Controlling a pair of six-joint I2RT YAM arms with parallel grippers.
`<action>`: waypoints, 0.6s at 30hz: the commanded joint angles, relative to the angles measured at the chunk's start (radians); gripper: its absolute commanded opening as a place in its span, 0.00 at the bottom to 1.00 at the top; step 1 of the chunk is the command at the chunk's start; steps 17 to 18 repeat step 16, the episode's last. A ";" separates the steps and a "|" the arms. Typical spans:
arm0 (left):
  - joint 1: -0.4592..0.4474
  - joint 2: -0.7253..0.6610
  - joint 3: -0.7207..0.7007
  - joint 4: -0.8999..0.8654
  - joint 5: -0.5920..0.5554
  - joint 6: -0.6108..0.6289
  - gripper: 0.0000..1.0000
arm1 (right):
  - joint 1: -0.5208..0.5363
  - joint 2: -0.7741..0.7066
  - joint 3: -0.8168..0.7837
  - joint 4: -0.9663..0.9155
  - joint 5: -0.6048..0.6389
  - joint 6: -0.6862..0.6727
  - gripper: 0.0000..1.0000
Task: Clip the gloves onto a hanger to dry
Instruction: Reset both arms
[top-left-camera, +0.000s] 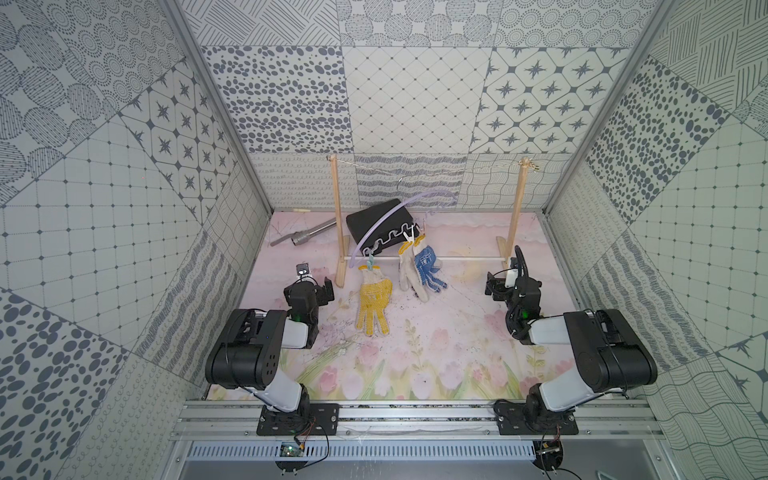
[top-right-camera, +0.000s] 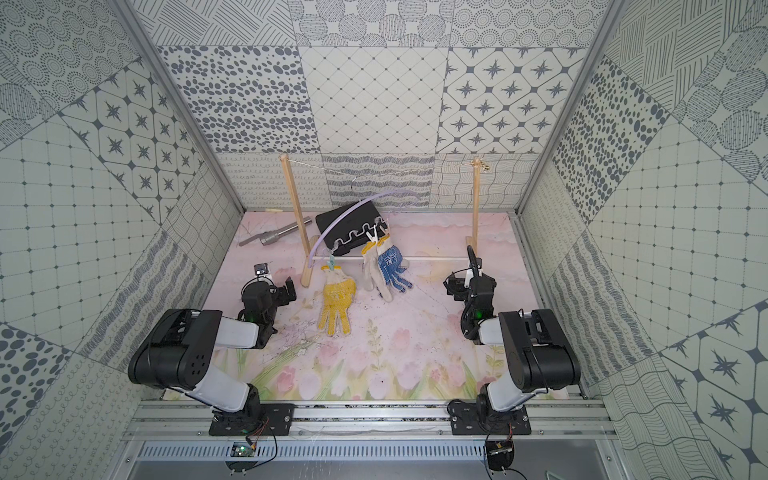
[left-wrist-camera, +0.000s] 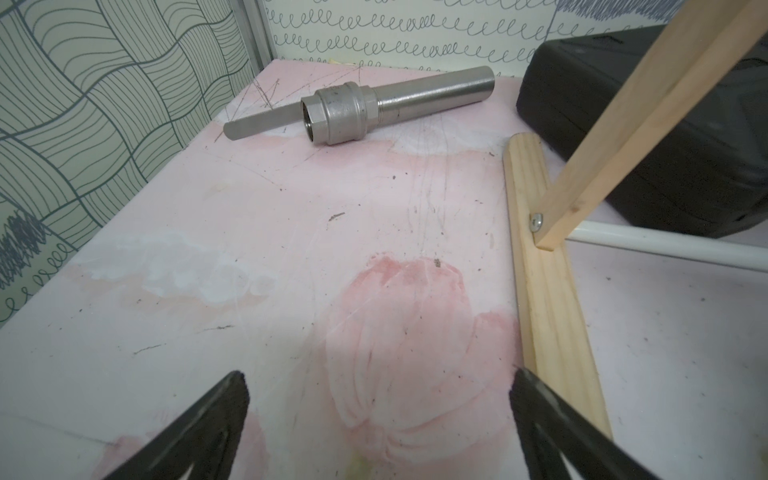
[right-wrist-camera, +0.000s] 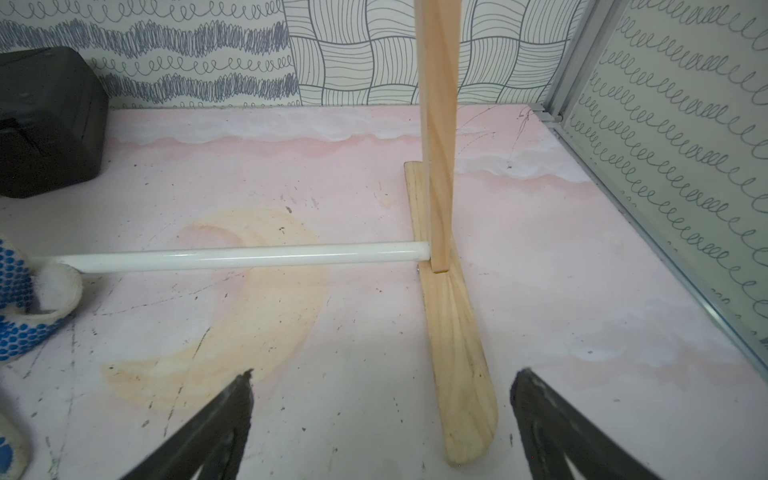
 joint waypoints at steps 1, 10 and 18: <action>0.017 0.002 -0.020 0.124 0.057 -0.003 1.00 | -0.006 -0.003 0.024 0.046 0.008 -0.009 0.99; 0.032 0.001 0.047 -0.006 0.057 -0.017 1.00 | -0.012 -0.001 0.030 0.036 -0.010 -0.006 0.99; 0.031 0.001 0.049 -0.010 0.054 -0.018 1.00 | -0.035 -0.004 0.039 0.013 -0.062 0.001 0.99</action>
